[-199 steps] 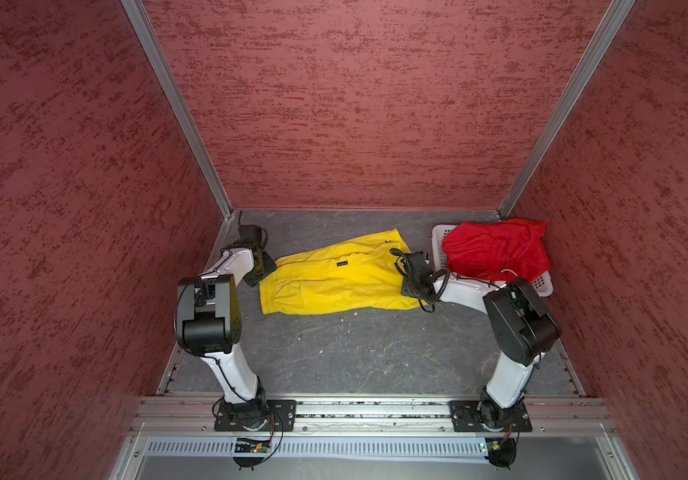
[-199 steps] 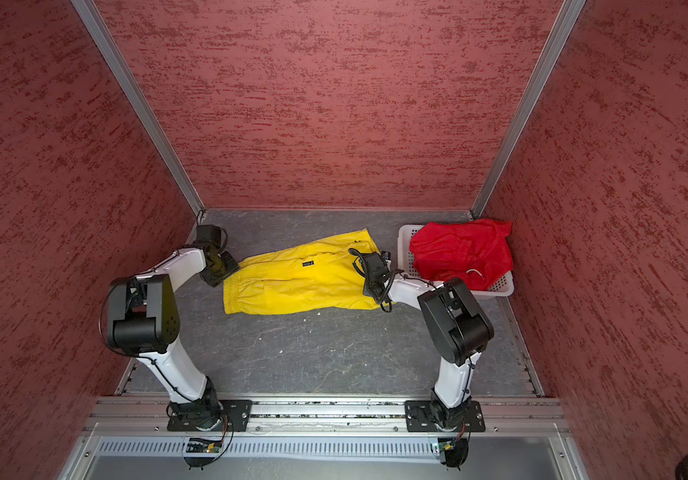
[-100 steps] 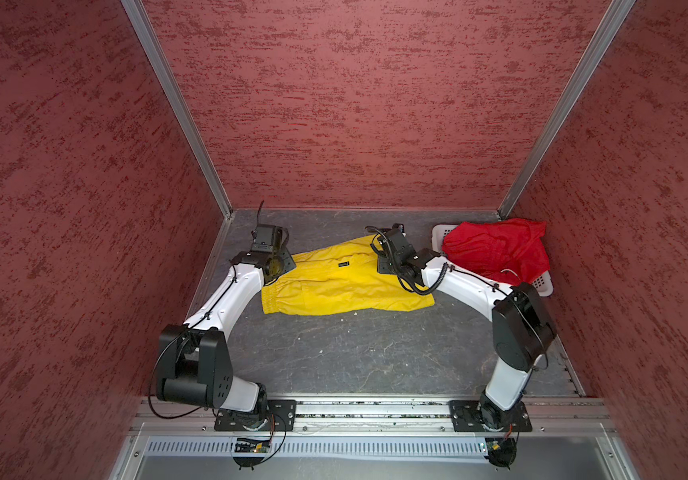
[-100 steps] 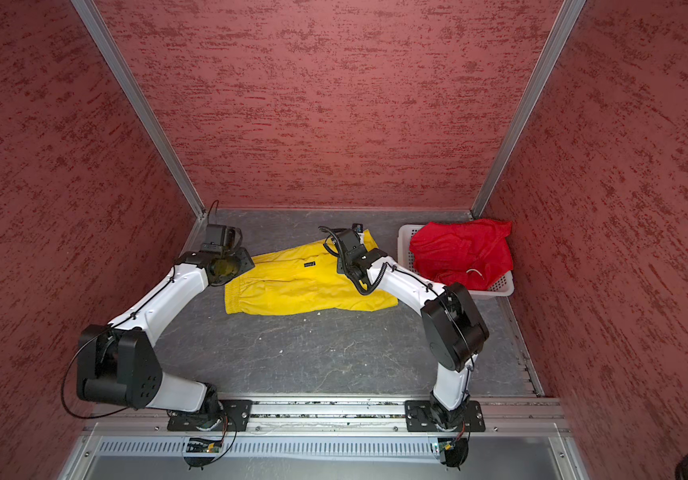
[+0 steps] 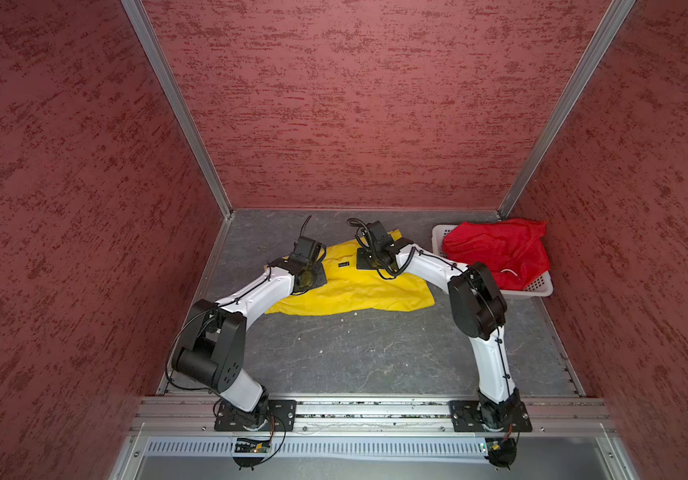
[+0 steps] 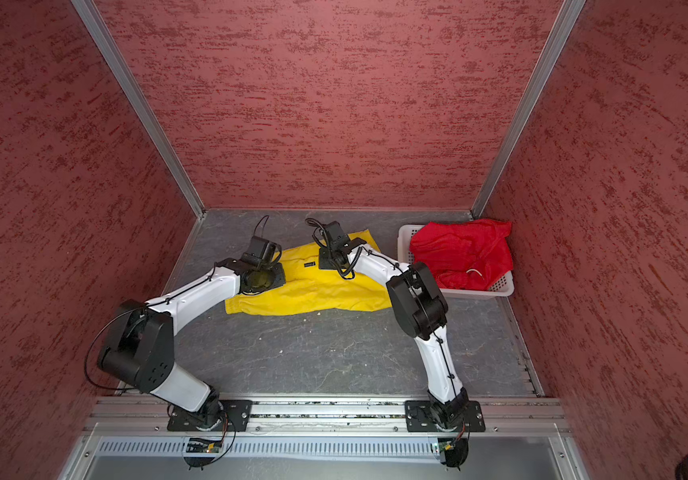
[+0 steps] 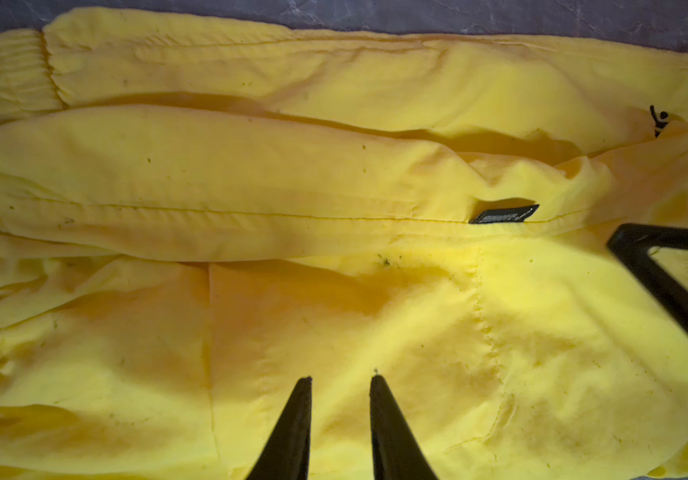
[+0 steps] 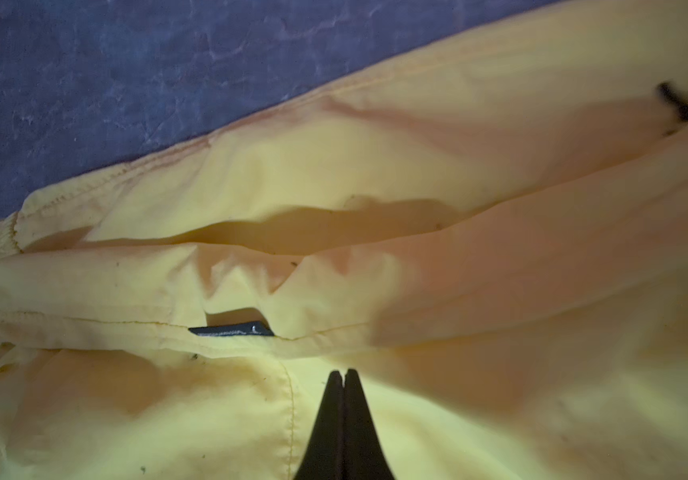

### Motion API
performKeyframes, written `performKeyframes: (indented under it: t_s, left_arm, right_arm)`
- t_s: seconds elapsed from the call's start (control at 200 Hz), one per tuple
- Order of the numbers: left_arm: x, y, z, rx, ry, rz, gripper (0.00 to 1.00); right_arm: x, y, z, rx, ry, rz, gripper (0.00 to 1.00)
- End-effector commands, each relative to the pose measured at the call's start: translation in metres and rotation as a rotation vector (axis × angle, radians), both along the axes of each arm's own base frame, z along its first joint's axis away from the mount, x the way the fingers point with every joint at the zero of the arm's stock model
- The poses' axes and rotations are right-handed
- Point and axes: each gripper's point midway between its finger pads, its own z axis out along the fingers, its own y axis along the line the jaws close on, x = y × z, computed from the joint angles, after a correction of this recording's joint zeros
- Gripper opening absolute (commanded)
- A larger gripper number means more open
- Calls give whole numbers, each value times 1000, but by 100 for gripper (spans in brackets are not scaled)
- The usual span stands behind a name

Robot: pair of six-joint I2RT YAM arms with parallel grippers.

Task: Fold and stack the shorts

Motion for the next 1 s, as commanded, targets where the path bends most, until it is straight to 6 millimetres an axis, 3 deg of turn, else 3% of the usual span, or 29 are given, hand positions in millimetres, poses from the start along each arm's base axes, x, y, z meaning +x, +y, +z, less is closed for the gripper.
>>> performKeyframes:
  t_s: [0.0,0.105,0.195,0.426,0.566,0.666,0.852,0.932,0.997]
  left_arm:
    - [7,-1,-4,-8,-4,14,27]
    - [4,-7,-13,-25,7,-2,27]
    - [0,-9,-27,-20,40,-7,27]
    - [-8,-12,-63,-24,118,-11,27]
    - [-10,-12,-79,-15,152,-20,27]
    - [-14,-11,-93,-7,184,-23,27]
    - [-14,-11,-105,-14,214,-22,27]
    - [-11,-12,-103,-22,212,-24,27]
    - [-9,-15,-99,-30,205,-30,27]
  right_arm:
    - [-11,29,-6,117,72,68,0]
    - [-8,34,-23,122,103,62,0]
    - [6,35,-27,127,91,36,0]
    - [77,14,-25,273,61,-136,0]
    - [120,-1,-34,341,63,-215,0]
    - [145,-9,-51,326,80,-254,0]
    - [157,-18,-80,293,107,-287,0]
    - [161,-25,-76,284,89,-290,0]
    - [166,-27,-59,286,51,-263,0]
